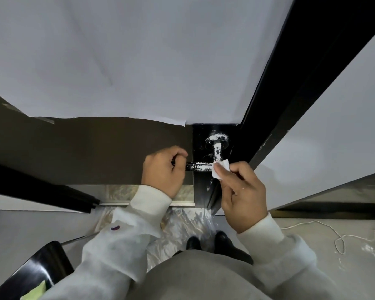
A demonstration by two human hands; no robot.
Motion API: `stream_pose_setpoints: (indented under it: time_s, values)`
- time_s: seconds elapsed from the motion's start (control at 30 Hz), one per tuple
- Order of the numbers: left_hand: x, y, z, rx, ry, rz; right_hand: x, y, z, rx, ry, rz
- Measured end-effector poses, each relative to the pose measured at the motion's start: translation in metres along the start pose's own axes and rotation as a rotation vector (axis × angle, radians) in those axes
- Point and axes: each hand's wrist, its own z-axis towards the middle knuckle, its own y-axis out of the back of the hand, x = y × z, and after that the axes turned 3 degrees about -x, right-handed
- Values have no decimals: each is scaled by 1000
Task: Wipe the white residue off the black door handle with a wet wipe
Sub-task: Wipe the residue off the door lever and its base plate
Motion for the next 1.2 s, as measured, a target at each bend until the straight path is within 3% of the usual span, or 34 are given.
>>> stream_pose_setpoints:
  time_s: [0.27,0.53,0.8,1.2]
  values:
    - [0,-2,0,-20,2,7,8,-6,2,67,78,-16]
    - [2,-2,0,-17,-4,-6,23,-16,13,156,163,-195]
    - [9,4,-1,-12,-73,-105,22,-20,16,161,146,-238]
    - [16,6,2,49,-1,-208,33,-33,8,157,185,-244]
